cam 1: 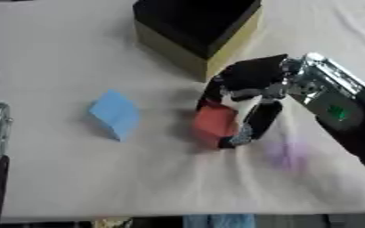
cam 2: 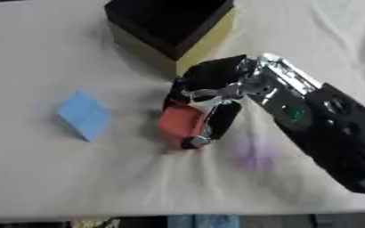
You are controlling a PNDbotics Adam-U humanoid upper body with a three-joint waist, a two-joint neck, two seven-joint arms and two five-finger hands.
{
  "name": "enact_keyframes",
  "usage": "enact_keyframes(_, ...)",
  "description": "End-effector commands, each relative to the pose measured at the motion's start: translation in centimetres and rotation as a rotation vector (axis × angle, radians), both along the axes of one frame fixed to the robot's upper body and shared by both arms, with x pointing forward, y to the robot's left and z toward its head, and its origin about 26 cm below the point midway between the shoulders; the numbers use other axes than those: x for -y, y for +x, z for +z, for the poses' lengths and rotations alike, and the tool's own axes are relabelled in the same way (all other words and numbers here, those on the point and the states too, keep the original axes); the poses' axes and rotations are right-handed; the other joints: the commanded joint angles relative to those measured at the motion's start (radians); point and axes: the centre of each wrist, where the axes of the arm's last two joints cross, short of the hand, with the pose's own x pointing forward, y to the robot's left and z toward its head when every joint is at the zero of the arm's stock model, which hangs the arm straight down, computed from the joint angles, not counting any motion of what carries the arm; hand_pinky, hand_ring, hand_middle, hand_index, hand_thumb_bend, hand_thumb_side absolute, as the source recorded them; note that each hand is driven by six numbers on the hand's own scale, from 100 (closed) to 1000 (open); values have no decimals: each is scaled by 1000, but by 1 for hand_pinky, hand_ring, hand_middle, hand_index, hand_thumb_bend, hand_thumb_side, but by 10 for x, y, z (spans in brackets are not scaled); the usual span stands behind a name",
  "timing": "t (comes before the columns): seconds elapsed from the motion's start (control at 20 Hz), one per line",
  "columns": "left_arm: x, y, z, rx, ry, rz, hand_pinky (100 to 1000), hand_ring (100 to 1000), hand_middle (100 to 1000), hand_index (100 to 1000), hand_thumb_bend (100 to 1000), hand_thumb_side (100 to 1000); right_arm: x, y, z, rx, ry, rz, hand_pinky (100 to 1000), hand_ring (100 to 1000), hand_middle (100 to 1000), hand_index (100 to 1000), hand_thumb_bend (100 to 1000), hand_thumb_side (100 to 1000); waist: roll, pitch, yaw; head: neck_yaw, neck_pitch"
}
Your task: Pick up objects on the table and place them in the box.
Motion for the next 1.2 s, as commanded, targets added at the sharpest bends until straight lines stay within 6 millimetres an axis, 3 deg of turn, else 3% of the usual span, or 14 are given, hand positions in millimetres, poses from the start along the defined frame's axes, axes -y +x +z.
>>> enact_keyframes(0.05,-1,-3,8,23,9,0,665,713,664,681,100,876,5,0,16,36,-110,103,629,602,525,779,303,654,-1,-18,0,-1,-6)
enact_keyframes(0.35,-2,-3,7,18,9,2,665,714,665,681,100,873,4,1,34,54,-45,80,622,592,515,772,275,611,-4,-22,-4,0,-5)
enact_keyframes(0.75,-2,-3,8,18,10,2,664,714,665,681,100,872,-10,-3,75,147,79,74,621,589,510,773,295,532,-3,-21,-4,-6,-11)
enact_keyframes(1.2,-1,-2,9,27,10,-3,663,714,665,680,100,872,-18,7,122,233,220,8,622,580,500,777,308,446,-3,-3,14,-36,-64)
